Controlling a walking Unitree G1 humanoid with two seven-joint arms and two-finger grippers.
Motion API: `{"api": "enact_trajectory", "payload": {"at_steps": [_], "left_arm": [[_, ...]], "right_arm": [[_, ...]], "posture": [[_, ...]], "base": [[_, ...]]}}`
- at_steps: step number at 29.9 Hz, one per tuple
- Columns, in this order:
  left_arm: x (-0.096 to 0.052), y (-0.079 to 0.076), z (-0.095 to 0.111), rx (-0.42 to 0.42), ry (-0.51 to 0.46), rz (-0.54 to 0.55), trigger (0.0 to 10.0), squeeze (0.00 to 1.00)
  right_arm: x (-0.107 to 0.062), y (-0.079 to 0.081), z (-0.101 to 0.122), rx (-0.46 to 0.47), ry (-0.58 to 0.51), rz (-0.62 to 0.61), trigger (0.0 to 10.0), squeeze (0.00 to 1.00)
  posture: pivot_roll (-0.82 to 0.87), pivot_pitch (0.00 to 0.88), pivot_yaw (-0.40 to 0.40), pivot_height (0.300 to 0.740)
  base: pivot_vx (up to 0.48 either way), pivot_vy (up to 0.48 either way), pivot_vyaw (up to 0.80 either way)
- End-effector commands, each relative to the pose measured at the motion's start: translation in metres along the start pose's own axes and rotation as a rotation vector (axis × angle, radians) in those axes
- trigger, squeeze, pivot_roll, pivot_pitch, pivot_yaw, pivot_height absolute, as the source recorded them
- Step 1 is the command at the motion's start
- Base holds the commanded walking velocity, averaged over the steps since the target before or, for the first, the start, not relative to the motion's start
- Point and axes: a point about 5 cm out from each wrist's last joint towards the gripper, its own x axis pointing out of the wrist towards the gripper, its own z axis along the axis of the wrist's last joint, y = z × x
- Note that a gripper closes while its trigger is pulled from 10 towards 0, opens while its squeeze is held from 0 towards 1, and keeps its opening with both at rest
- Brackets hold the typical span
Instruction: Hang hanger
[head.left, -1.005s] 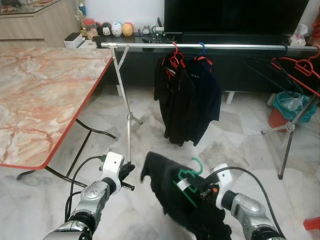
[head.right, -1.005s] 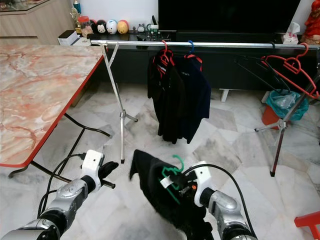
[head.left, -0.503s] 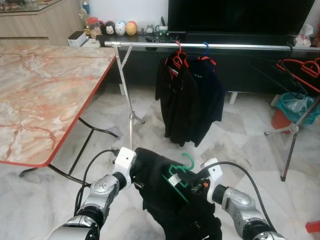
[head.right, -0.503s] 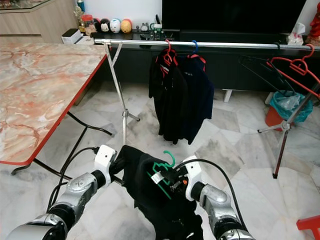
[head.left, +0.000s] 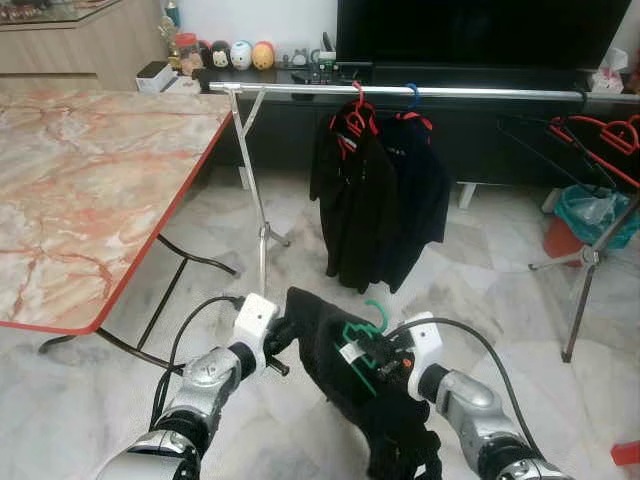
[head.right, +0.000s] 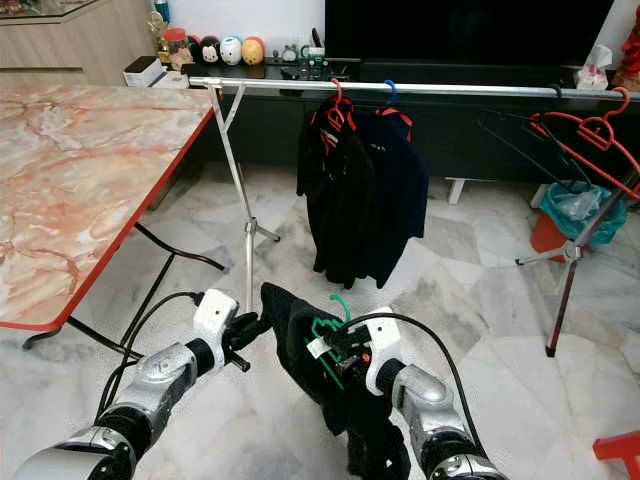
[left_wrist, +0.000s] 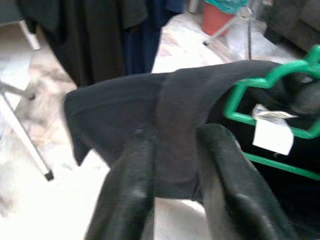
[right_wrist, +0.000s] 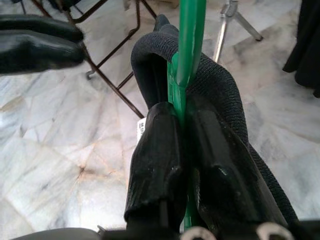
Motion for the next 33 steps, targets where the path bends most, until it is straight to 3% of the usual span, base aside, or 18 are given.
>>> {"api": "enact_trajectory", "payload": {"at_steps": [1, 14, 19, 24, 25, 29, 33], "left_arm": [[-0.001, -0.003, -0.004, 0.024, 0.025, -0.025, 10.0, 1.0], [0.003, -0.007, -0.005, 0.068, 0.046, 0.008, 10.0, 1.0], [0.002, 0.0, -0.004, 0.137, 0.069, 0.09, 10.0, 1.0], [0.005, -0.003, -0.004, 0.168, 0.074, 0.094, 10.0, 1.0], [0.005, -0.004, -0.004, 0.174, 0.073, 0.09, 10.0, 0.0], [0.007, -0.008, -0.004, 0.181, 0.072, 0.071, 10.0, 0.0], [0.008, -0.011, -0.003, 0.136, 0.057, 0.045, 10.0, 0.0]], "right_arm": [[0.005, 0.003, 0.007, -0.001, -0.01, 0.041, 10.0, 0.0], [0.005, 0.005, 0.006, -0.001, 0.007, 0.083, 10.0, 0.0], [0.005, 0.006, 0.005, -0.003, 0.01, 0.091, 10.0, 0.0], [0.005, 0.007, 0.006, -0.002, 0.001, 0.097, 10.0, 0.0], [0.006, 0.007, 0.006, -0.003, 0.0, 0.098, 10.0, 0.0], [0.006, 0.007, 0.007, -0.004, 0.002, 0.105, 10.0, 0.0], [0.005, 0.008, 0.005, -0.006, 0.011, 0.11, 10.0, 0.0]], "posture": [[0.1, 0.0, -0.005, 0.74], [0.1, 0.0, -0.008, 0.74], [0.1, 0.0, -0.009, 0.74], [0.1, 0.0, -0.01, 0.74], [0.1, 0.0, -0.01, 0.74], [0.09, 0.0, -0.012, 0.74], [0.09, 0.0, -0.013, 0.74]], "base": [[0.0, 0.0, 0.0], [0.0, 0.0, 0.0], [0.0, 0.0, 0.0], [0.0, 0.0, 0.0], [0.0, 0.0, 0.0], [0.0, 0.0, 0.0], [0.0, 0.0, 0.0]]}}
